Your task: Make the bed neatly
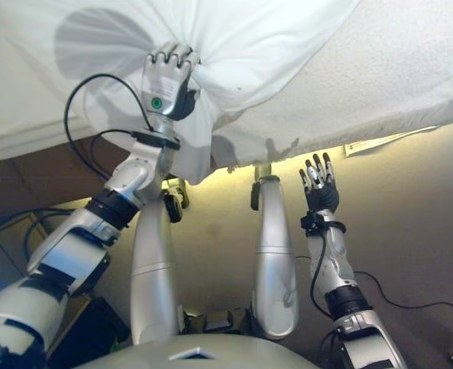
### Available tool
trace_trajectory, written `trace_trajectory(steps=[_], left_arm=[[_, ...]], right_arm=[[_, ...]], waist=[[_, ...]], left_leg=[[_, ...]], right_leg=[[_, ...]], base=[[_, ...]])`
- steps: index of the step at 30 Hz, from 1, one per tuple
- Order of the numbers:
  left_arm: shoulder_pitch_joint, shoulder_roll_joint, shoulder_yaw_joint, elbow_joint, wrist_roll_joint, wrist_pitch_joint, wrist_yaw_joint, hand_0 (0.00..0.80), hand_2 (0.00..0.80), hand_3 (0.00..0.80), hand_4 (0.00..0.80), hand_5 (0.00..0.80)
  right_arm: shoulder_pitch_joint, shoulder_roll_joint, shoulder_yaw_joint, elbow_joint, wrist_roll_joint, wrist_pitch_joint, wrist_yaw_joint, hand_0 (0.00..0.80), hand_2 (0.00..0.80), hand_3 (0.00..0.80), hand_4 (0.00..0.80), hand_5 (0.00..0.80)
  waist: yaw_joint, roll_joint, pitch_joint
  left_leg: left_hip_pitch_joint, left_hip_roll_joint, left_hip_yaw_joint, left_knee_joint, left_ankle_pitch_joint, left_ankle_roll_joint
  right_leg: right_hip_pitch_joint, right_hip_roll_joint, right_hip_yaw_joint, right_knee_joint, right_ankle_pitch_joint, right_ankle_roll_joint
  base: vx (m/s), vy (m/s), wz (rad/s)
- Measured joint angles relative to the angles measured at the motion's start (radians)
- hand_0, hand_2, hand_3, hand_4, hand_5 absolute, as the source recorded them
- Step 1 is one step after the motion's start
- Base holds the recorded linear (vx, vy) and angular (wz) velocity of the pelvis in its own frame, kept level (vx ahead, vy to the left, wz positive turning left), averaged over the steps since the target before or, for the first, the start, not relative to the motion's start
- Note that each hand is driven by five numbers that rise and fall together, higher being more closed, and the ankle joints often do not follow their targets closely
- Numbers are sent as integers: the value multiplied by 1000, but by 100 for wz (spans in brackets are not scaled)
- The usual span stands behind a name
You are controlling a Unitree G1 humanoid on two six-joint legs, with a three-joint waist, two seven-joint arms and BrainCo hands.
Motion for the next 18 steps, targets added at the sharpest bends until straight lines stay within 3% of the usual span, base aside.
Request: trace_trajectory(steps=[7, 13, 18], left_arm=[[64, -22, 7, 26, -129, -19, 3, 800, 800, 800, 800, 800], [184, -37, 30, 114, -248, -123, 56, 800, 800, 800, 800, 800], [267, -34, 57, 202, -370, -209, 83, 800, 800, 800, 800, 800]], right_arm=[[7, -4, 0, 0, -16, 15, -3, 0, 0, 0, 0, 0], [35, -4, 2, 4, -33, 22, -1, 0, 0, 0, 0, 0], [51, -4, -1, 32, -33, 22, 10, 0, 0, 0, 0, 0]], waist=[[0, 17, 1], [6, 42, 1], [37, 47, 1]], left_leg=[[151, -15, 5, -138, 43, 5], [346, -22, -44, -328, 118, -26], [494, -18, -61, -442, 157, -29]], right_leg=[[135, -16, -11, -95, 18, 2], [353, -39, -110, -230, 33, -12], [522, -57, -176, -302, 27, -21]], base=[[45, 50, 5], [8, -43, 28], [115, 1, 31]])
